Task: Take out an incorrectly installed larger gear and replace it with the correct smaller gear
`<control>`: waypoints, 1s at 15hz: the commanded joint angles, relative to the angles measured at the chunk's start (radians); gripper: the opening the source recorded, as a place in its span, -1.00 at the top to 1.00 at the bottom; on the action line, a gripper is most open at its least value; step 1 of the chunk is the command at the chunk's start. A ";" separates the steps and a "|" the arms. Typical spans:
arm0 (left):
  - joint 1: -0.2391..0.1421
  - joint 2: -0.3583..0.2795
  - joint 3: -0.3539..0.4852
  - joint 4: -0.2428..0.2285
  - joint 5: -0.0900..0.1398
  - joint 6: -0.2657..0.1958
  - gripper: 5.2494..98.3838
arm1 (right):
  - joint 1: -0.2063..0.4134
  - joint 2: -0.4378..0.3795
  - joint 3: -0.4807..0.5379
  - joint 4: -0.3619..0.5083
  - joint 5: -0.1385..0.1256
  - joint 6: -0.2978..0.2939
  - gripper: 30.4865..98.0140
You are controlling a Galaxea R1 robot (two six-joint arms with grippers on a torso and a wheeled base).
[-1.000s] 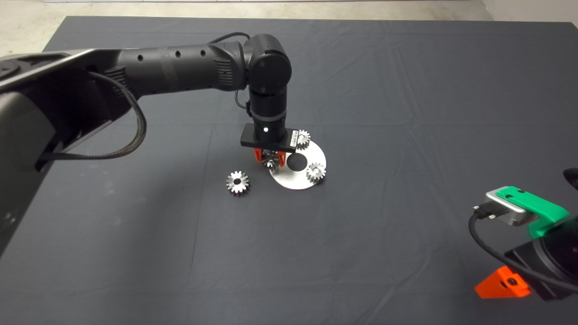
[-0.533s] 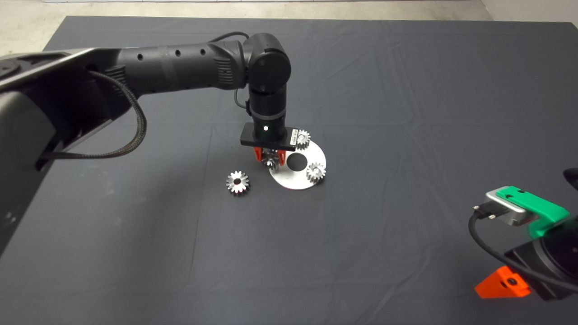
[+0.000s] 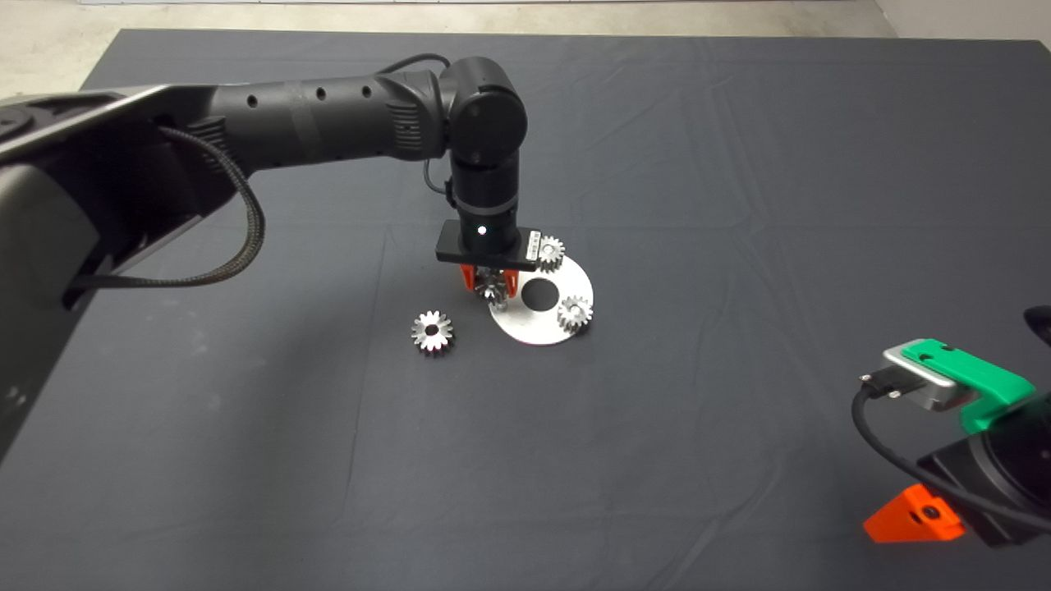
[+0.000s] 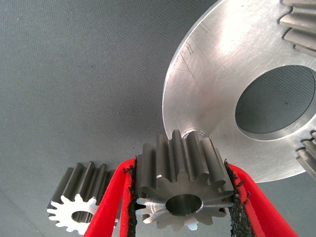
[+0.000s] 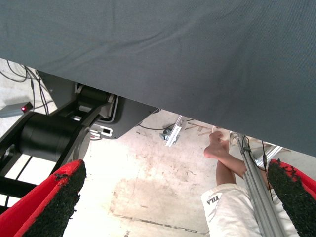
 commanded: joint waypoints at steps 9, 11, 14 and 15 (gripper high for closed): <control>-0.015 0.013 0.025 0.011 -0.026 -0.018 0.35 | 0.005 0.004 0.003 0.032 -0.056 0.007 -0.97; -0.015 0.017 0.031 0.008 -0.026 -0.022 0.35 | 0.004 0.004 0.003 0.032 -0.056 0.007 -0.97; -0.015 0.016 0.031 0.004 -0.023 -0.022 0.35 | -0.002 0.004 0.003 0.032 -0.056 0.007 -0.97; -0.015 0.016 0.034 0.002 -0.019 -0.022 0.35 | -0.004 0.004 0.003 0.032 -0.057 0.007 -0.97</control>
